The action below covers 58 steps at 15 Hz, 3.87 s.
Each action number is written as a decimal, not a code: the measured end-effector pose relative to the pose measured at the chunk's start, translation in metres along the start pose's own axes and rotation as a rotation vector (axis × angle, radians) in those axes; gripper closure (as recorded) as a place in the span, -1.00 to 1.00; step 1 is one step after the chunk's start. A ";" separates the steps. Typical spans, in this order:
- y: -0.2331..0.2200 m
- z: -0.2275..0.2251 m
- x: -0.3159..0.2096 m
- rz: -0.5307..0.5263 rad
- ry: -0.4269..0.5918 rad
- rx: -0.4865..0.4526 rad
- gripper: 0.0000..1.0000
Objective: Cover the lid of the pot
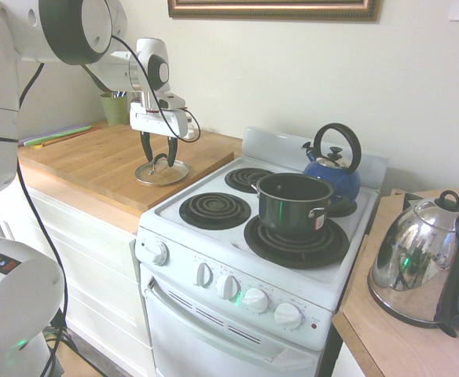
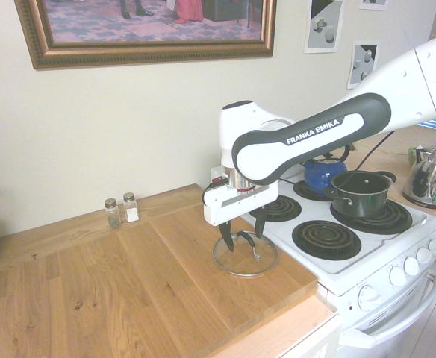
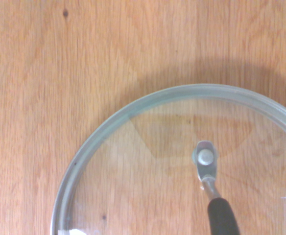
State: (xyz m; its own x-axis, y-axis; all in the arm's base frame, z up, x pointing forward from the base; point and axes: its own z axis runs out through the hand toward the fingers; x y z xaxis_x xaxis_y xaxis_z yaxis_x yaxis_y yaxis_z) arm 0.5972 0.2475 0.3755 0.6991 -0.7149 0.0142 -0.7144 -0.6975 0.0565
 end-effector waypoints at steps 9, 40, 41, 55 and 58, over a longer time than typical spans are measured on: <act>0.001 0.005 -0.001 -0.014 0.000 0.014 1.00; 0.309 -0.171 0.221 0.324 0.077 0.064 1.00; 0.322 -0.167 0.231 0.335 0.072 0.058 1.00; 0.340 -0.079 0.277 0.319 0.042 0.002 1.00; 0.338 -0.080 0.279 0.312 0.045 0.002 1.00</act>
State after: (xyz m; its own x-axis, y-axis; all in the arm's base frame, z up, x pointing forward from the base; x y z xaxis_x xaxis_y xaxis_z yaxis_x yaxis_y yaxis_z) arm 0.5536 -0.1840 0.4780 0.4469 -0.8914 0.0751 -0.8946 -0.4451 0.0406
